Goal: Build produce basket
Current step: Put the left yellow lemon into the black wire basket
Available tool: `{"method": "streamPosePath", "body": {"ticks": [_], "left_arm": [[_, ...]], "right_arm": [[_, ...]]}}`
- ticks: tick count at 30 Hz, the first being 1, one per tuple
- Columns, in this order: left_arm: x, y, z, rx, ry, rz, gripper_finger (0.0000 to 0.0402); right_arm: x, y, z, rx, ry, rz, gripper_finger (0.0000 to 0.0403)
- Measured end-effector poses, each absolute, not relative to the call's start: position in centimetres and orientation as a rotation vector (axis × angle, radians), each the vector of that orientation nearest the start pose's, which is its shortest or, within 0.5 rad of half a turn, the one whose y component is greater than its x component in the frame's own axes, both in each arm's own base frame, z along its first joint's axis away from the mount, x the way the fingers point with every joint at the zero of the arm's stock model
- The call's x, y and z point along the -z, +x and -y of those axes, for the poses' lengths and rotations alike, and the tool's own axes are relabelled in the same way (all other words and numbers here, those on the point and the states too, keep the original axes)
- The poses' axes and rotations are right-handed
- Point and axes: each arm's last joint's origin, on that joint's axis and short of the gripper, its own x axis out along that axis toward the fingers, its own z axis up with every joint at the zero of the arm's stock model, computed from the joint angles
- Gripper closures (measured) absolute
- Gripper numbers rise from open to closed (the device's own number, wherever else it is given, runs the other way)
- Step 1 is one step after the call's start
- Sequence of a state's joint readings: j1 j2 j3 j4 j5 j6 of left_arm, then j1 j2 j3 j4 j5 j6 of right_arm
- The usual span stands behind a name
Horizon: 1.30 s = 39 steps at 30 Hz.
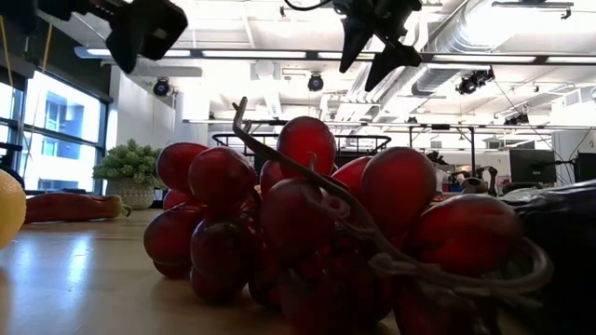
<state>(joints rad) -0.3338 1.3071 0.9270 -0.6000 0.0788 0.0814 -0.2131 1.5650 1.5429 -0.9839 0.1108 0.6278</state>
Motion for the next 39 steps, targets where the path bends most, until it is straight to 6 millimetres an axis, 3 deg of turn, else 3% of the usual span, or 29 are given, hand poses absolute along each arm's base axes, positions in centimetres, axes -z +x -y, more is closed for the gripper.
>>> {"method": "streamPosePath", "body": {"ticks": [14, 31, 35, 39], "left_arm": [[-19.8, 25.6, 12.8, 0.535, 0.268, -1.016, 0.0118], [-14.8, 27.1, 14.7, 0.557, 0.271, -1.12, 0.0118], [-14.2, 27.2, 14.7, 0.529, 0.241, -1.146, 0.0122], [-14.4, 27.3, 14.7, 0.51, 0.222, -1.139, 0.0151]], "right_arm": [[-34.0, 30.8, 7.0, 0.607, 0.62, -0.892, 0.0103], [-34.0, 30.7, 7.0, 0.622, 0.613, -0.9, 0.0103], [-33.9, 30.7, 7.0, 0.623, 0.613, -0.902, 0.0103], [-33.9, 30.6, 7.0, 0.625, 0.613, -0.906, 0.0103]]}}
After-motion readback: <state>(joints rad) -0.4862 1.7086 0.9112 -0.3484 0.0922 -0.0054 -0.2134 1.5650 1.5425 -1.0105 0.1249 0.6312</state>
